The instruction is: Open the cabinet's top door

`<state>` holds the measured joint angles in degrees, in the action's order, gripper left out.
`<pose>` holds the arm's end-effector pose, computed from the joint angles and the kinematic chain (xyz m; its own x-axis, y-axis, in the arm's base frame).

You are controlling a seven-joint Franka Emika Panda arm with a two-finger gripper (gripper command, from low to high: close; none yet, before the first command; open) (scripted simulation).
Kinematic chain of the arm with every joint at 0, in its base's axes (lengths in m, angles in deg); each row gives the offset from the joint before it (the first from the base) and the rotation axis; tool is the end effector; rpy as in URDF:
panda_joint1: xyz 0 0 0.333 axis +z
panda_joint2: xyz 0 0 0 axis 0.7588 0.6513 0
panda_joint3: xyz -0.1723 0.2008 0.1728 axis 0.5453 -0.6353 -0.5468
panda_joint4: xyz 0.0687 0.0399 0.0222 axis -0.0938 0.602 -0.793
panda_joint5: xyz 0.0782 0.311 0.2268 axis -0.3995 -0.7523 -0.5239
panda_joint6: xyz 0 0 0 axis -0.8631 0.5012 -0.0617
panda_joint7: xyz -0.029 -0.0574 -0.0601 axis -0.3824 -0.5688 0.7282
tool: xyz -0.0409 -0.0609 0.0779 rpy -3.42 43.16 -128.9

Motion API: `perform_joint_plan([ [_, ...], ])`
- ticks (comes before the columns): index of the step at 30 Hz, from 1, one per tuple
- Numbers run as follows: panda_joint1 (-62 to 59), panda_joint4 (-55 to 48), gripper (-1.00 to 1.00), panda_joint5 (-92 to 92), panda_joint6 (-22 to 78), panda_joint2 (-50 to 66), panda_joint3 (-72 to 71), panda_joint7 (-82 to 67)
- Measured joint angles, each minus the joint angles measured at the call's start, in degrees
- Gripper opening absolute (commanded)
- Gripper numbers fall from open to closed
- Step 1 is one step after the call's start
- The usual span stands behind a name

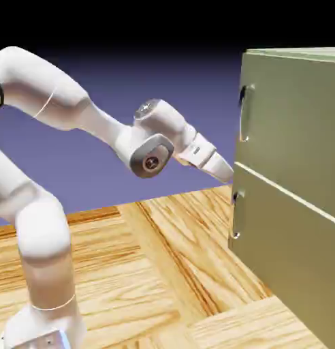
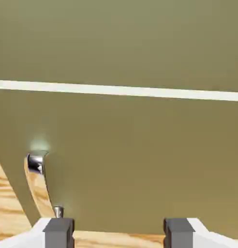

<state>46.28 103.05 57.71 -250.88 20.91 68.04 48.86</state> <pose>0.3841 -0.0066 0.4853 0.4580 -0.7144 0.5291 -0.4809 -0.6997 -0.5284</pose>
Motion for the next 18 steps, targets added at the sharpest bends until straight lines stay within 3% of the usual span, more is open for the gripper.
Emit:
perform_joint_plan([
  [18,-25.1,-7.2,0.00,-44.9,10.9,-21.9,-21.6,-16.0],
])
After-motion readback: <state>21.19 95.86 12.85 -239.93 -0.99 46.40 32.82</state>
